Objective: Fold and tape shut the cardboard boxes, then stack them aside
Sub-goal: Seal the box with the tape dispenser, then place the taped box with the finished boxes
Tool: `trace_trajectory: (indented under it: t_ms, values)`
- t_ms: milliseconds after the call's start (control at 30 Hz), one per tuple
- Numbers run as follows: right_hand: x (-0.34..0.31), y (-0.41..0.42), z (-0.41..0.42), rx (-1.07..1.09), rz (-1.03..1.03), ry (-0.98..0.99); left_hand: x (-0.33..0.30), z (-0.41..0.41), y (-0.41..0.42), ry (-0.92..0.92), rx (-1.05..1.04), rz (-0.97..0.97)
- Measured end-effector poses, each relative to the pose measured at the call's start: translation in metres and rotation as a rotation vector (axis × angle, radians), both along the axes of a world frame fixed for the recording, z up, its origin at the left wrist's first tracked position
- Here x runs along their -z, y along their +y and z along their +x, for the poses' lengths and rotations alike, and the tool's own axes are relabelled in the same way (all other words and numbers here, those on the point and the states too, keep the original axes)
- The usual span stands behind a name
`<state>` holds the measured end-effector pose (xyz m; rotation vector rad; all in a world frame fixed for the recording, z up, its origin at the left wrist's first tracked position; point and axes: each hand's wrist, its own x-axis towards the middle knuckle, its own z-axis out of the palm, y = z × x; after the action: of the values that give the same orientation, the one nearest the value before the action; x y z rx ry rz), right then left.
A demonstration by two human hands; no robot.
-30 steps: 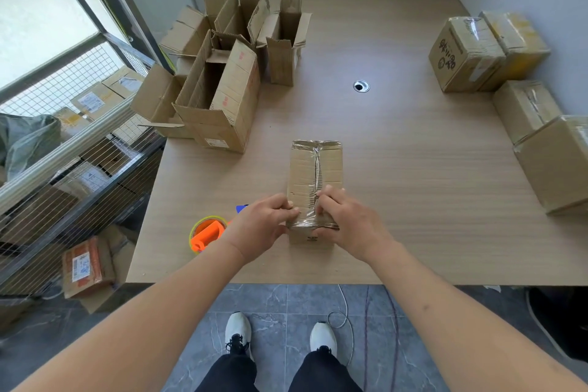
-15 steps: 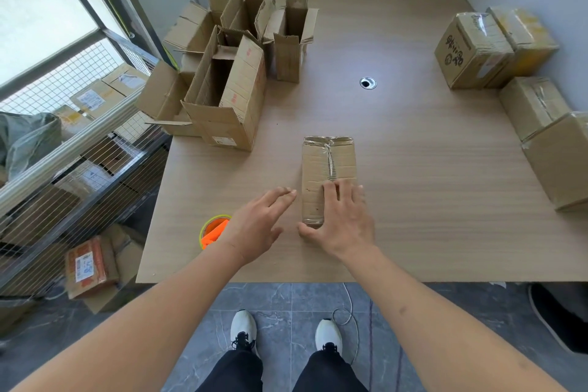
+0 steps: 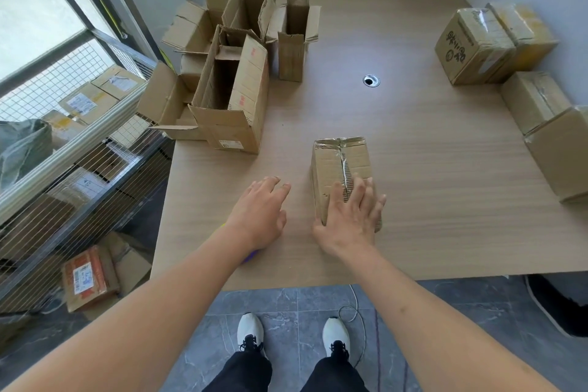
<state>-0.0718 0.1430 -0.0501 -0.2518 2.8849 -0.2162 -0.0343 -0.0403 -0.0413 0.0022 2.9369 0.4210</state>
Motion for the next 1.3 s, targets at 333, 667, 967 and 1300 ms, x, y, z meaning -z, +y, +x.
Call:
trace_trajectory:
  t_ms: [333,667,967,1300]
  values:
    - [-0.025,-0.002,-0.019,0.222,-0.027,-0.017,-0.023,-0.027,-0.013,-0.014,0.104,-0.060]
    - [-0.115,-0.013,-0.022,0.276,-0.048,0.058,-0.109,-0.055,-0.026,0.079,0.220,-0.122]
    - [-0.207,-0.007,-0.018,0.303,-0.061,0.154,-0.193,-0.068,-0.016,0.180,0.262,-0.115]
    - [-0.275,0.040,-0.025,0.334,-0.080,0.268,-0.264,-0.090,0.034,0.286,0.323,-0.143]
